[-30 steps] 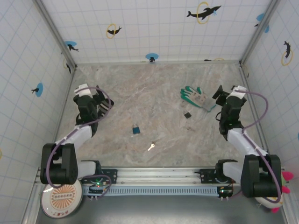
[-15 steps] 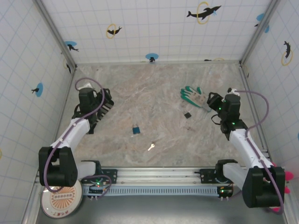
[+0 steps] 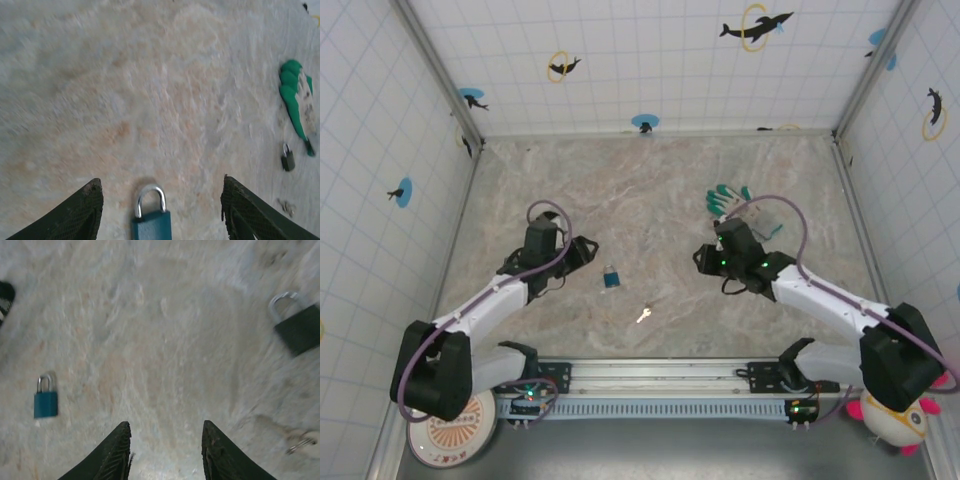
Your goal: Unlock with the key
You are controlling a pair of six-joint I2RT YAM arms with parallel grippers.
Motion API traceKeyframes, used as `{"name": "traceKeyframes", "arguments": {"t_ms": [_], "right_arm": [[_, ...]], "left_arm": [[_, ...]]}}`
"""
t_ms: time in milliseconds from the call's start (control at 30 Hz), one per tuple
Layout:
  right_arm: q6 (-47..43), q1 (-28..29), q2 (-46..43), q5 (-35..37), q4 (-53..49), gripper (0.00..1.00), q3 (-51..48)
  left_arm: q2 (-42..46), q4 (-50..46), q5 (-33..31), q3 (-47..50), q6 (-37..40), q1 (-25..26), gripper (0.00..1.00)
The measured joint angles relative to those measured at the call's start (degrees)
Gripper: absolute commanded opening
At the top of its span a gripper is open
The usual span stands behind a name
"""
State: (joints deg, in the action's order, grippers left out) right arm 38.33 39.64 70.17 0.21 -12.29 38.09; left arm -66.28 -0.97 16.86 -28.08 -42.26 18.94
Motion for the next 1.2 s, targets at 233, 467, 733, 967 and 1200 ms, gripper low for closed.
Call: {"name": "traceKeyframes", "arguments": {"t_ms": [233, 467, 733, 967, 1200], "right_arm": [[1.22, 10.78, 9.29, 0.57, -3.80, 0.45, 8.07], [1.46, 17.70, 19.43, -0.02, -8.04, 0.45, 16.63], [0.87, 20.81, 25.97, -0.90, -14.51, 0.46, 21.55], [0.22, 22.49, 29.46, -1.84, -17.29, 0.37, 23.37], [0.07, 23.10, 31.95, -1.97, -18.38, 0.34, 24.83]], "left_arm": [[6.08, -0.55, 2.45, 6.34, -3.30, 1.64, 0.59], [10.32, -1.44, 3.08, 8.63, -5.01, 1.64, 0.60], [12.24, -2.71, 2.99, 9.40, -5.88, 1.64, 0.62], [12.13, -2.86, 2.54, 9.86, -6.27, 1.64, 0.62], [12.28, -2.89, 1.97, 10.69, -7.30, 1.64, 0.62]]}}
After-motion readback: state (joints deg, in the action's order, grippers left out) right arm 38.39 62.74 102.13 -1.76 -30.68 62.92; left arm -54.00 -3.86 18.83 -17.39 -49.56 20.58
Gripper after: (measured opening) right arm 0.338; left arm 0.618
